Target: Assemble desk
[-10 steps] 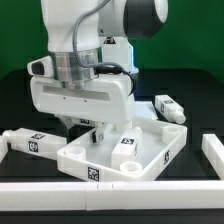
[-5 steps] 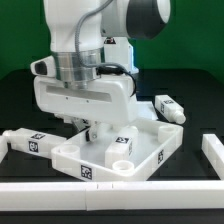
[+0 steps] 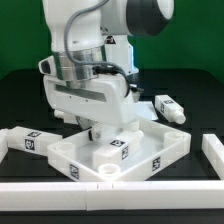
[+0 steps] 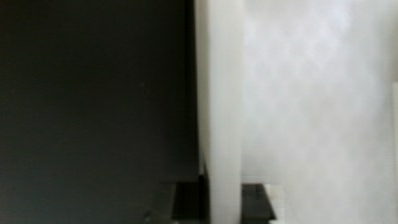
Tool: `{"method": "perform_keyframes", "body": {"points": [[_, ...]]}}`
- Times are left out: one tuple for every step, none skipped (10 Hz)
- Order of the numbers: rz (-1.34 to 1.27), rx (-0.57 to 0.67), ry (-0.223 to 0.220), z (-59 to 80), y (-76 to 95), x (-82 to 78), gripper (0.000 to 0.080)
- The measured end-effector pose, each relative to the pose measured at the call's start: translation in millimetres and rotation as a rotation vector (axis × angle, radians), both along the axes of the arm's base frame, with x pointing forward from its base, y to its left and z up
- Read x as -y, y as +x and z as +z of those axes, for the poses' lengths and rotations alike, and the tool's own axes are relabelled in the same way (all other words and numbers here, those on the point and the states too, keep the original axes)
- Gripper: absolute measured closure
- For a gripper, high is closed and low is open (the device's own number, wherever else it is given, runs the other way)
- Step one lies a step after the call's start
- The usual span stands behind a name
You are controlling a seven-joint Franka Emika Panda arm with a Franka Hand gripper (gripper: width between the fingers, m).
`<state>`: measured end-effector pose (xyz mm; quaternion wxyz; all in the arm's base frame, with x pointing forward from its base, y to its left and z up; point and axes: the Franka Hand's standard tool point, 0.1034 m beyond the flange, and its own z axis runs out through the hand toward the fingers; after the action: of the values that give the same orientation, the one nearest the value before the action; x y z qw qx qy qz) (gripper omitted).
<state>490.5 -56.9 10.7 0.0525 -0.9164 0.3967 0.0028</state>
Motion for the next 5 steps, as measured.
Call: {"method": "perform_keyframes", "body": {"points": [[-0.004,-0.003,0.0,-1.6,-1.1,0.4,0.0749],[-0.005,-0.003,0.0,-1.8,-1.2,0.6,0.0749],[-0.035,-0.005,0.003,-1.6,-0.4,-1.7,0.0748],[-0.223,-0.039,0.019,-2.6,-2.0,-14.8,0.0748],[-0.363,-0.055,0.032,-2.5,0.3,-23.6,0.0748]]}}
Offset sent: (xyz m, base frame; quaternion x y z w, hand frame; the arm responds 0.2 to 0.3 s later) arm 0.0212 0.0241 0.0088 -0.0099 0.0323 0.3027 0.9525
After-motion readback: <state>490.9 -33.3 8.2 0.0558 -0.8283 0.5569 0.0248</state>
